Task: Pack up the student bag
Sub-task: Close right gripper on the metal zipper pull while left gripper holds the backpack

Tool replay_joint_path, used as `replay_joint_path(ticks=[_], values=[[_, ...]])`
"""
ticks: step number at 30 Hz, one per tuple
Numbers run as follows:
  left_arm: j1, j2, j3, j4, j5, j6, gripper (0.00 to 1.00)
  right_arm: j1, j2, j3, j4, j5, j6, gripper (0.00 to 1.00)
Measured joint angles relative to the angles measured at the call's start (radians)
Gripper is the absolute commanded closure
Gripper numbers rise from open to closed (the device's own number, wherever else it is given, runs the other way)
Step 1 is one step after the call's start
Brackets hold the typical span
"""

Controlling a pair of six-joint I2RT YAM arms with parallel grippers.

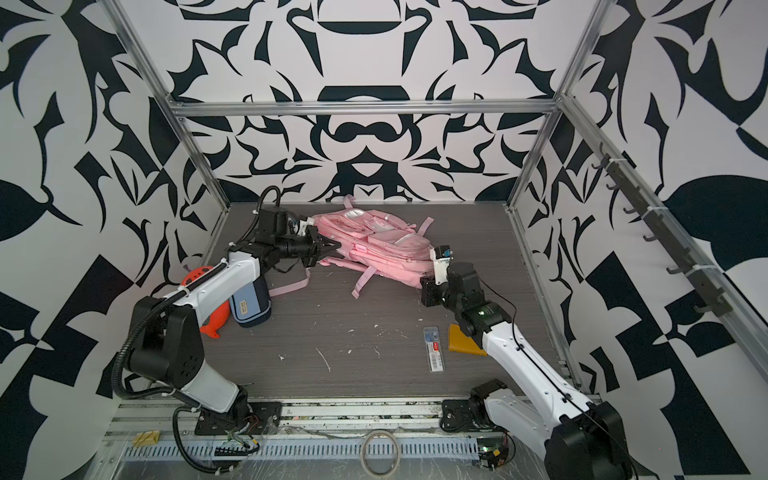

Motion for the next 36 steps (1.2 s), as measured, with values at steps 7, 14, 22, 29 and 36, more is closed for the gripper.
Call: replay_joint_path(ticks=[7, 14, 22, 29, 36], values=[[0.022, 0.087, 0.108, -0.114, -0.079, 0.152, 0.0, -0.023, 0.056, 0.001, -0.063, -0.04, -0.051, 1.0], [-0.056, -0.093, -0.01, -0.33, -0.168, 0.317, 0.0, 0.064, 0.169, 0.059, -0.082, -0.05, -0.074, 1.0], [-0.135, -0.227, -0.244, -0.355, -0.084, 0.31, 0.05, 0.195, 0.336, 0.148, -0.027, -0.097, -0.082, 1.0], [-0.138, -0.104, -0.344, -0.018, -0.071, 0.111, 0.23, 0.259, 0.427, 0.208, 0.021, -0.129, -0.076, 1.0], [-0.154, 0.056, -0.306, 0.236, -0.042, -0.009, 0.35, 0.291, 0.434, 0.211, 0.038, -0.117, -0.058, 1.0]])
